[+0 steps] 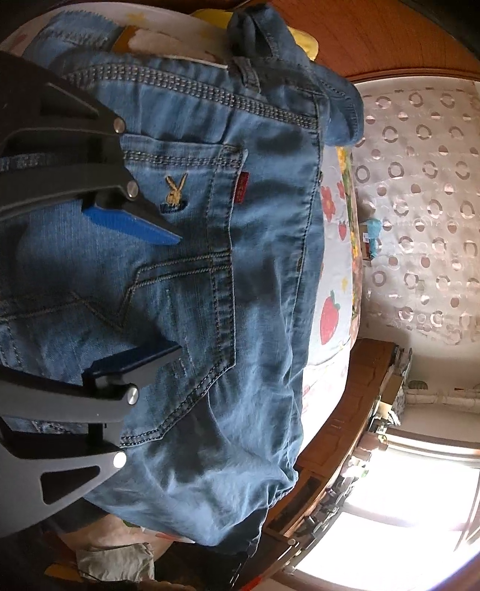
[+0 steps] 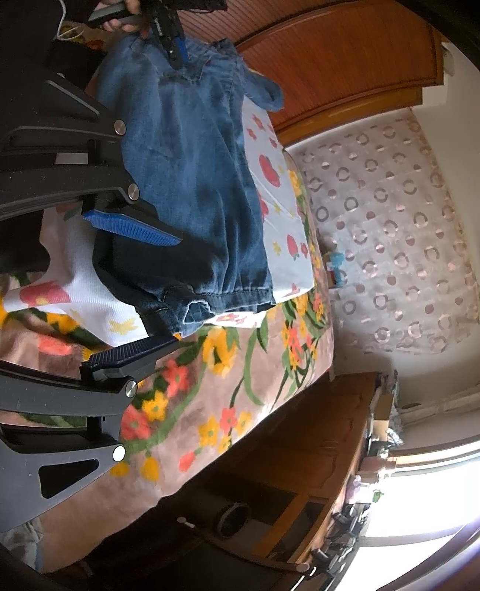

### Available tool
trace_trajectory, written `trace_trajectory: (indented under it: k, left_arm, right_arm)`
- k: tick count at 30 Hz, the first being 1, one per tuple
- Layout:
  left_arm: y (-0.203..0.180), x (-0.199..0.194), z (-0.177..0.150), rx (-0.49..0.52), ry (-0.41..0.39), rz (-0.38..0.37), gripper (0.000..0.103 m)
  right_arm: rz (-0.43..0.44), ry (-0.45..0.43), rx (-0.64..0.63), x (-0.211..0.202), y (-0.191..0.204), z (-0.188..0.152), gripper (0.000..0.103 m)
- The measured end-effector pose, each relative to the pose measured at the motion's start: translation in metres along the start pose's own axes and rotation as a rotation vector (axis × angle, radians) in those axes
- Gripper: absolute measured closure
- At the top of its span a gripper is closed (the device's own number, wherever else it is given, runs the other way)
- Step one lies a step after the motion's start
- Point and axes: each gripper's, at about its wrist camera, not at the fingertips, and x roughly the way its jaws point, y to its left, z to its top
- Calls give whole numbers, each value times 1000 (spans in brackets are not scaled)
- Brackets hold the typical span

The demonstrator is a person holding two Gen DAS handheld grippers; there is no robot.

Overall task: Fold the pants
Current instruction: 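Open both grippers and smooth the folded jeans near the back pocket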

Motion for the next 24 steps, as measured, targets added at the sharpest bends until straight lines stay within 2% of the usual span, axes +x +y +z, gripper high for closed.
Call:
trace_trajectory:
  k: [8,15,21,24]
  left_arm:
    - [-3,2,-3,-3,-30,9,46]
    - [-12,4,-3,7,-22,35,46]
    - [-13,-7,0,-8,-7,11,46]
    - [-15,-16,-1,-10,-13,2,46]
  right_arm:
    - [-8,-11,-9,0,5,-1,51]
    - [-22,-20,-20,-5,7,-2,51]
    - [-40,-36,-38,-9,9,2,51]
    - [-48,-10,-42,0,8,1,51]
